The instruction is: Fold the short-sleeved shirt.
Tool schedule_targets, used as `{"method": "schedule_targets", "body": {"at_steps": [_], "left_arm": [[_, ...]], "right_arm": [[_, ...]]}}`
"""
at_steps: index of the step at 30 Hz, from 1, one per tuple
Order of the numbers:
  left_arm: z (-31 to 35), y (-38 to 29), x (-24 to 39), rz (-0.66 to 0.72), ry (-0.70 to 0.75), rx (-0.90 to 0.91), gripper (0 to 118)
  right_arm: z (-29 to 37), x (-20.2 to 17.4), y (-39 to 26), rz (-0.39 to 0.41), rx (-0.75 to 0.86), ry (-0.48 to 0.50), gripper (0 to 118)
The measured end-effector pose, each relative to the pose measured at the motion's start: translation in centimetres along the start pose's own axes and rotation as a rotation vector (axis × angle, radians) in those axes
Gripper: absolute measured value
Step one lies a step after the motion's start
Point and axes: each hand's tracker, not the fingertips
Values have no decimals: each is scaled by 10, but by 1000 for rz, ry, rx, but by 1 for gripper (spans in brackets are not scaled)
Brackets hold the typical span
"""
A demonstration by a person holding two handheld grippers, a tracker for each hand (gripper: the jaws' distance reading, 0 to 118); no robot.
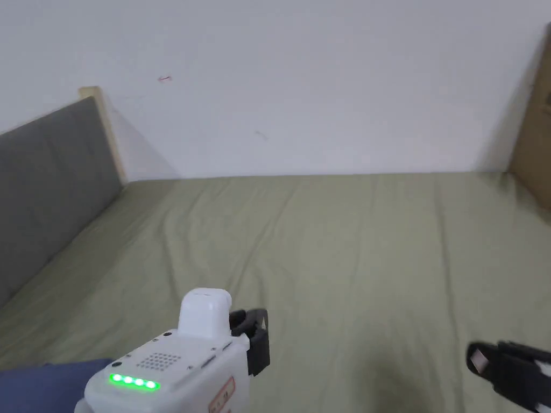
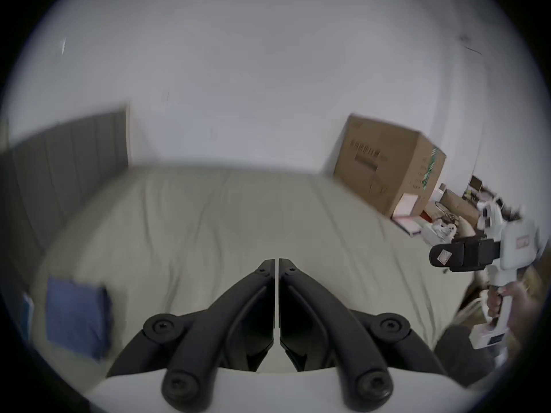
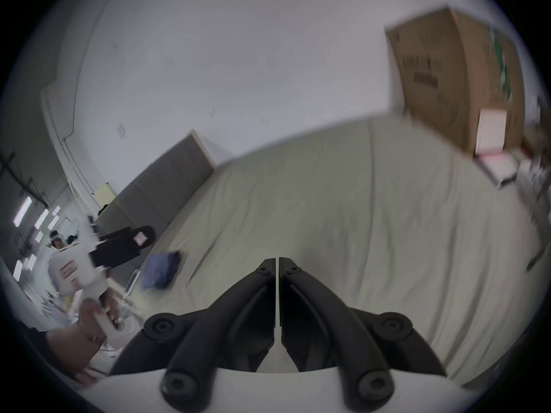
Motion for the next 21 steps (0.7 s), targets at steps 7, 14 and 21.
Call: {"method": "schedule_targets", "body": {"at_steps": [7,14,21], "left_arm": [[20,43,69,-40,124,272,2],[30,43,81,-57,202,338,3],[42,32,74,-7,206,380,118]], "right_arm": [[56,-26,26,217,503,-155,1],[72,-35,18,329,661,-343,3],[75,-42,11,301,675,-371,105]]}}
